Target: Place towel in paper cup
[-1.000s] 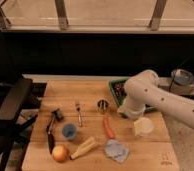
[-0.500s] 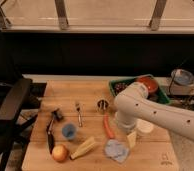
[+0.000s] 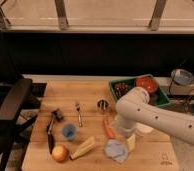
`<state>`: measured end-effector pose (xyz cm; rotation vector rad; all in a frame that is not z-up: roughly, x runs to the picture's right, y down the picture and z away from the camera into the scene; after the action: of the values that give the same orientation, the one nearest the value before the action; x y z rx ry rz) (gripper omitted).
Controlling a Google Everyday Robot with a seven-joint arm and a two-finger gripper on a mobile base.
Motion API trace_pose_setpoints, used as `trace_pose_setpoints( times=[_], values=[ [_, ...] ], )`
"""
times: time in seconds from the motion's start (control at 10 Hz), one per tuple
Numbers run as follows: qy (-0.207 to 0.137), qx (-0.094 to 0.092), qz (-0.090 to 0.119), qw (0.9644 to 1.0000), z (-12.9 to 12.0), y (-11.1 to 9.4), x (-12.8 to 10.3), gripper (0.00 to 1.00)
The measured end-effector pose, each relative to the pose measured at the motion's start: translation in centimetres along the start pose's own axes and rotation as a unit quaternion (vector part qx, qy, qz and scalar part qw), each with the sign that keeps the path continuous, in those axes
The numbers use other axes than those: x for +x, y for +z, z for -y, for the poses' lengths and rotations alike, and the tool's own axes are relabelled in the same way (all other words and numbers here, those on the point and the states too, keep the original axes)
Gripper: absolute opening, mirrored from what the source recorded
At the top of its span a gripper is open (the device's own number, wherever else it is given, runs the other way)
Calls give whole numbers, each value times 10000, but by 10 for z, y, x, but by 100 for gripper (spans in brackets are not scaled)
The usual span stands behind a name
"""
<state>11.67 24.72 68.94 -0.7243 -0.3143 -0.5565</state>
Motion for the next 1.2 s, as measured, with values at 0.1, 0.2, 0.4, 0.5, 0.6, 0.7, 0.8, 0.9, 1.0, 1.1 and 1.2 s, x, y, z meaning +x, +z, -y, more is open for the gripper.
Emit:
trace_pose_setpoints(
  times=[0.1, 0.2, 0.4, 0.5, 0.6, 0.7, 0.8, 0.9, 1.0, 1.1, 1.2],
  values=[
    [-145, 20, 79, 9999, -3, 14, -5, 80],
    [-323, 65, 146, 9994, -6, 30, -10, 80],
    [-515, 56, 237, 9984, -10, 48, -15, 80],
    [-590, 48, 296, 9978, -12, 60, -17, 80],
    [-636, 66, 389, 9972, -14, 73, -18, 80],
    [-652, 70, 507, 9966, -16, 86, -19, 80],
    [-646, 55, 584, 9962, -17, 93, -20, 80],
    [-611, 29, 664, 9959, -16, 99, -21, 78],
    [-552, 20, 730, 9958, -15, 102, -22, 70],
    [-513, 8, 760, 9958, -17, 102, -23, 60],
    [-467, 4, 802, 9957, -18, 101, -24, 48]
  ],
)
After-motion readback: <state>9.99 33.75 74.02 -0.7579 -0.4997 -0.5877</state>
